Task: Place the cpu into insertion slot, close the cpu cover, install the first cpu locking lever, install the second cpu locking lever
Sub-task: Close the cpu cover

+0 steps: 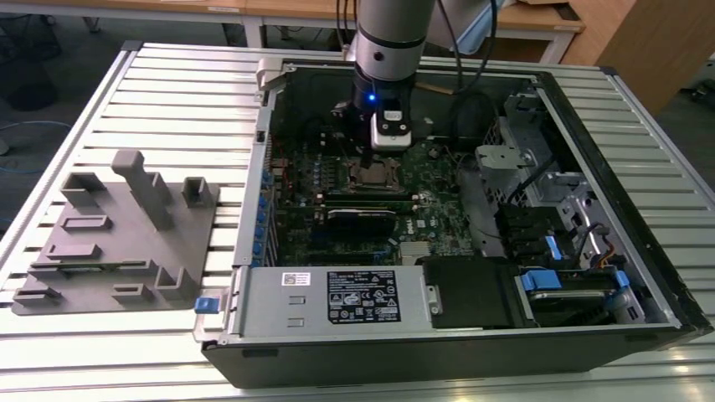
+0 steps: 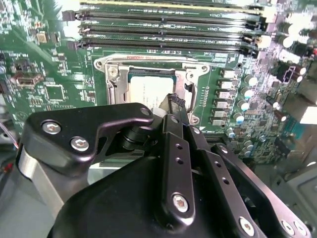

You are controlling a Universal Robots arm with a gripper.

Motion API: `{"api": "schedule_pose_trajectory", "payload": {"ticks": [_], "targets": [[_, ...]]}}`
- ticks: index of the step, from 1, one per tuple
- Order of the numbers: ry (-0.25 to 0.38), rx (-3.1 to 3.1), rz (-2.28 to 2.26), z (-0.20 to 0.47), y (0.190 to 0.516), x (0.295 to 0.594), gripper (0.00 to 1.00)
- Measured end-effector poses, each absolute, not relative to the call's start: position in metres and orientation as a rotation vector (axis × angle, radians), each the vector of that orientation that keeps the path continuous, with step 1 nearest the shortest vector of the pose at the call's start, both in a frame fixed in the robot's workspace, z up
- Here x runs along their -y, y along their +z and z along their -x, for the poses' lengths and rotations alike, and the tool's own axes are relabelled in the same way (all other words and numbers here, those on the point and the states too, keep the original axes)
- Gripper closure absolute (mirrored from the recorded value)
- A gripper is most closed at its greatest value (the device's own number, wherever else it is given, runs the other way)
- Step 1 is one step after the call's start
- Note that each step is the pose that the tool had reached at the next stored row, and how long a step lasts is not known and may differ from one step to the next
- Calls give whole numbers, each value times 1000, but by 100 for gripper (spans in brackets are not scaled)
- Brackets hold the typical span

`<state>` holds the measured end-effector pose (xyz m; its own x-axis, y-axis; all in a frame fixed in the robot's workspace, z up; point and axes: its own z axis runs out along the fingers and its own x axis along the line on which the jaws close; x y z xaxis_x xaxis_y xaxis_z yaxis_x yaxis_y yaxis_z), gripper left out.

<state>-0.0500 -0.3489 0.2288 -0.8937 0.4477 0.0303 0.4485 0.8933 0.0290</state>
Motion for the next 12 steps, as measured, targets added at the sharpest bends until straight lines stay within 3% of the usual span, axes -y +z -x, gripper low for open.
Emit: {"api": "schedule_pose_trajectory", "payload": {"ticks": [12], "targets": [[-67,3088,483,50,228,349,89]]}}
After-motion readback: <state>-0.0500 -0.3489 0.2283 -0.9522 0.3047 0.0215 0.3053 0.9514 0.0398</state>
